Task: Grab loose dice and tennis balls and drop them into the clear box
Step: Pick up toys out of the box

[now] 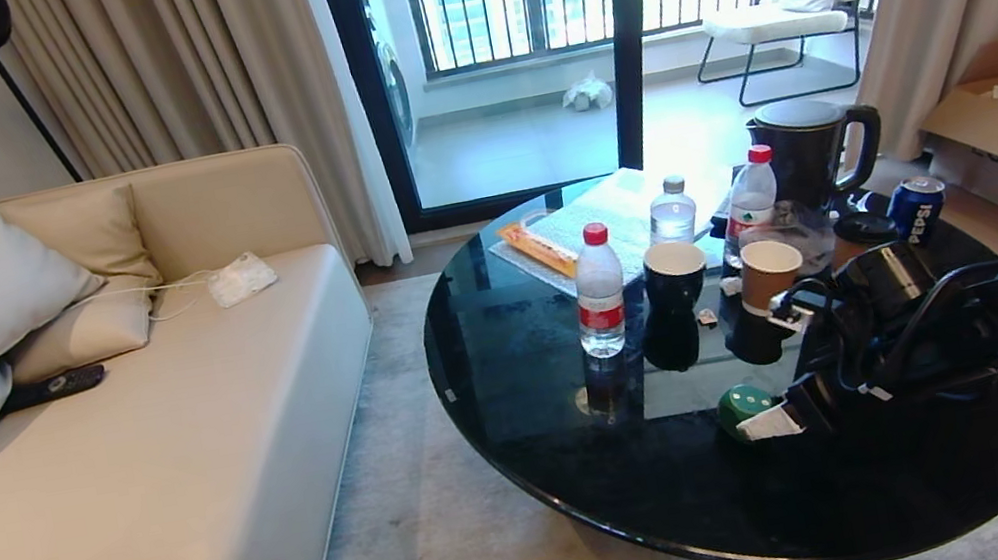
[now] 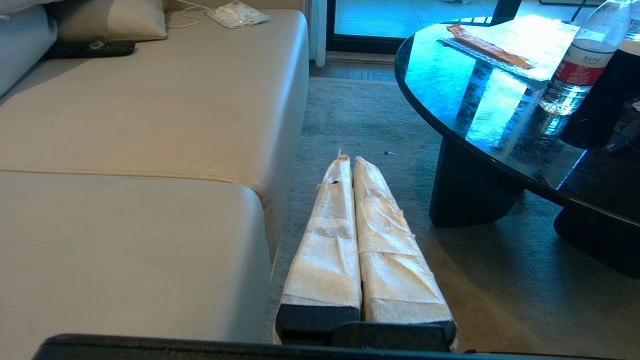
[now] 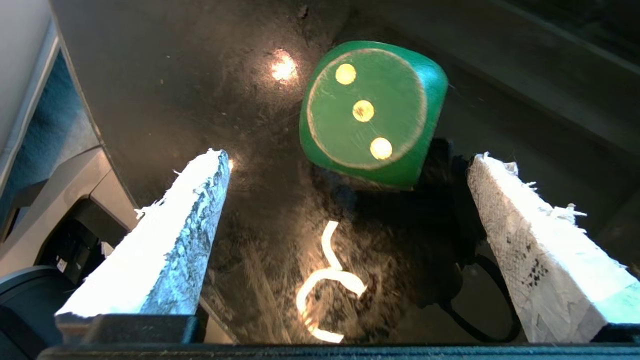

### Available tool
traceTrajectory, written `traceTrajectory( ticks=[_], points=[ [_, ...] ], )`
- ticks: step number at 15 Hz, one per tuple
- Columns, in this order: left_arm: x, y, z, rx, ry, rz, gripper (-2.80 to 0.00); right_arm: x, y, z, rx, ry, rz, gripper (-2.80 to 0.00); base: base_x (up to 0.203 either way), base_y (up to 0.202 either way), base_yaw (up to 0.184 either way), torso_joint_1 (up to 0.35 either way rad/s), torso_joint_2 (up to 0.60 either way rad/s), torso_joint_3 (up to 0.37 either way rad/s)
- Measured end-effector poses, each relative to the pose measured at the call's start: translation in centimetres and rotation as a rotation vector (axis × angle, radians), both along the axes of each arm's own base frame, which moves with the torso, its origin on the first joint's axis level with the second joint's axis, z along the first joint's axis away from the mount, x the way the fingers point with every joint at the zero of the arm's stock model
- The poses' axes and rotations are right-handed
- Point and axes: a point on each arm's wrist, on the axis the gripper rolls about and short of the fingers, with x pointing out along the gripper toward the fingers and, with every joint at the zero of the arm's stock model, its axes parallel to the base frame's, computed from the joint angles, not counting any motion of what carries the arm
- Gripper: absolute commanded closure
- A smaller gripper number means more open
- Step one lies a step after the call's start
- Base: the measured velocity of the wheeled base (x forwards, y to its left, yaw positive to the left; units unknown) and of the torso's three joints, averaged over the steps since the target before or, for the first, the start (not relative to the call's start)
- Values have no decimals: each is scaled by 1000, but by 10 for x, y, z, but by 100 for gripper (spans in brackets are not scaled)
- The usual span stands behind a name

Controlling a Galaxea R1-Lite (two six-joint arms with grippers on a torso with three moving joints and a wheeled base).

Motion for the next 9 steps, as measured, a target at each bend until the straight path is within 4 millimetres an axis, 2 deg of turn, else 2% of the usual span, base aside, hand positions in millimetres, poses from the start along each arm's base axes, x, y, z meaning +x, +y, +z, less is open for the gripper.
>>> traceTrajectory(
  ticks=[9],
  points=[
    [0, 0, 0, 0, 0, -1, 0, 28, 10, -18, -74, -55, -9, -280, 0, 0, 0, 0, 0, 0]
  ],
)
